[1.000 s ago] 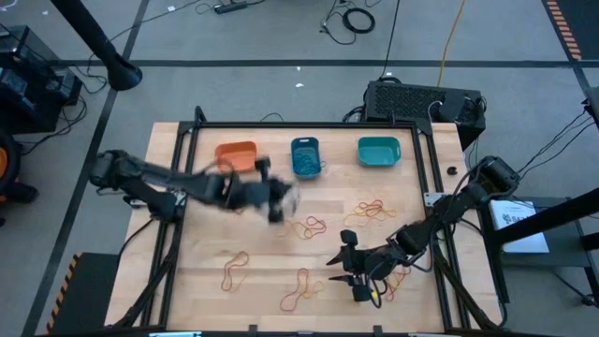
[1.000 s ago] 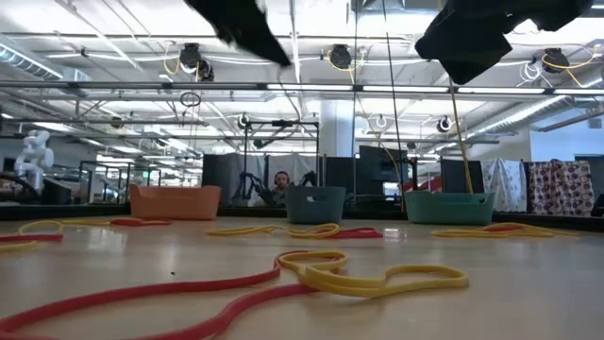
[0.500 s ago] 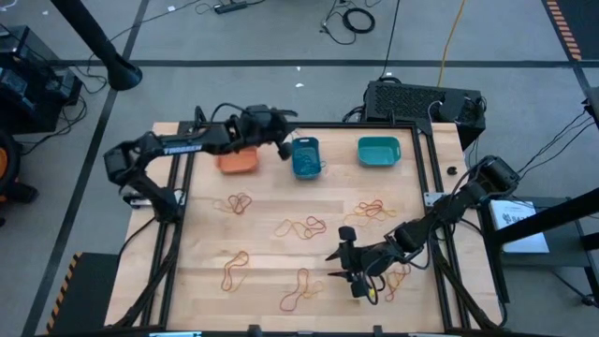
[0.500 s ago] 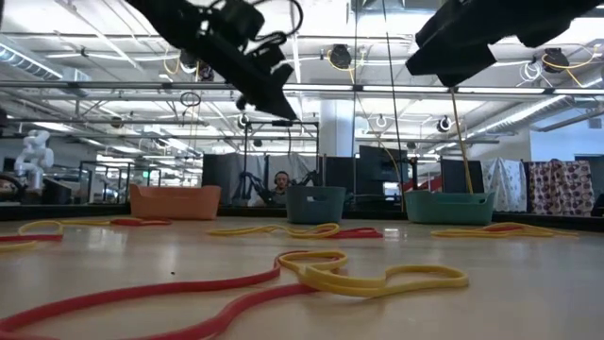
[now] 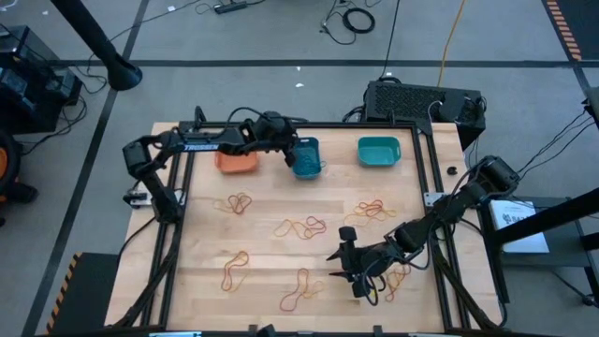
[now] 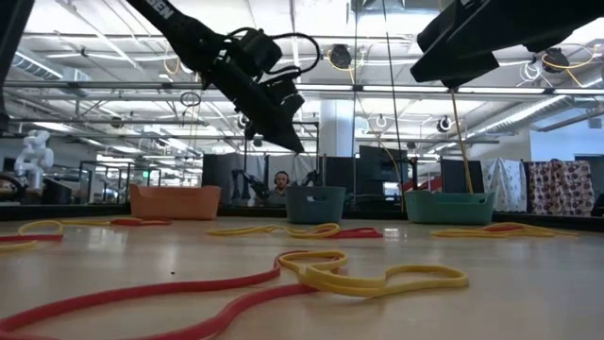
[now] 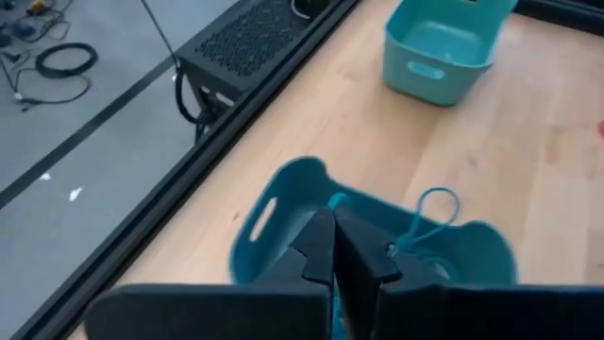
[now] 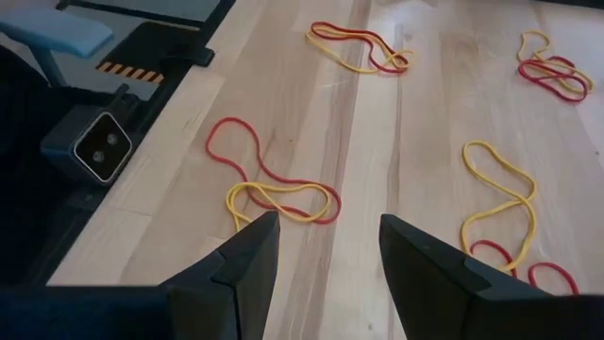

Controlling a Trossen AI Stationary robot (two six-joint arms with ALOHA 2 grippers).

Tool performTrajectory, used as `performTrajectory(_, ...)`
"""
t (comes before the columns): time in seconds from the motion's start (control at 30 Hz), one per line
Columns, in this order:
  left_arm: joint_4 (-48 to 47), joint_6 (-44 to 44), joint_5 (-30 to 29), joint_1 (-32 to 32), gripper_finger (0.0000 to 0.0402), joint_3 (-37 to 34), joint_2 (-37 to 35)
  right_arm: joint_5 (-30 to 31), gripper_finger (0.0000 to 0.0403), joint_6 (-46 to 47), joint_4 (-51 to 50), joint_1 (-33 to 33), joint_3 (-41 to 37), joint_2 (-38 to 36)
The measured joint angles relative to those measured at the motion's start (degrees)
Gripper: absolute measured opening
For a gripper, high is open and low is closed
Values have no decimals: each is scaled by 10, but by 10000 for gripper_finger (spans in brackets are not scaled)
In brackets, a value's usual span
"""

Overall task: Sort rubber bands into baskets
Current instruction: Put the blue rubber band into the blue bin, then put the yellow rubber band into the orange bin

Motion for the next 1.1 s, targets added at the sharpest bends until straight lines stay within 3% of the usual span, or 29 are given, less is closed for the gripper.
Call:
performTrajectory(0.27, -5, 17, -7, -6, 46, 0, -1, 0, 177, 6, 4, 0, 0, 0)
performTrajectory(0.4, -57, 14, -7, -2, 79, 22, -1, 0, 177, 7, 4, 0, 0, 0)
performTrajectory(0.57, -203, 15, -4, -3, 105, 88, -3, 0, 177, 7, 4, 0, 0, 0)
performTrajectory(0.73, -358, 39, 70, -25, 107, 133, -25, 0, 177, 7, 4, 0, 0, 0)
performTrajectory(0.9, -408, 104, 163, -86, 107, 83, -55, 2, 177, 28, 4, 0, 0, 0)
performTrajectory(1.1, -304, 108, 175, -196, 107, -24, -68, 3, 177, 51, 5, 0, 0, 0)
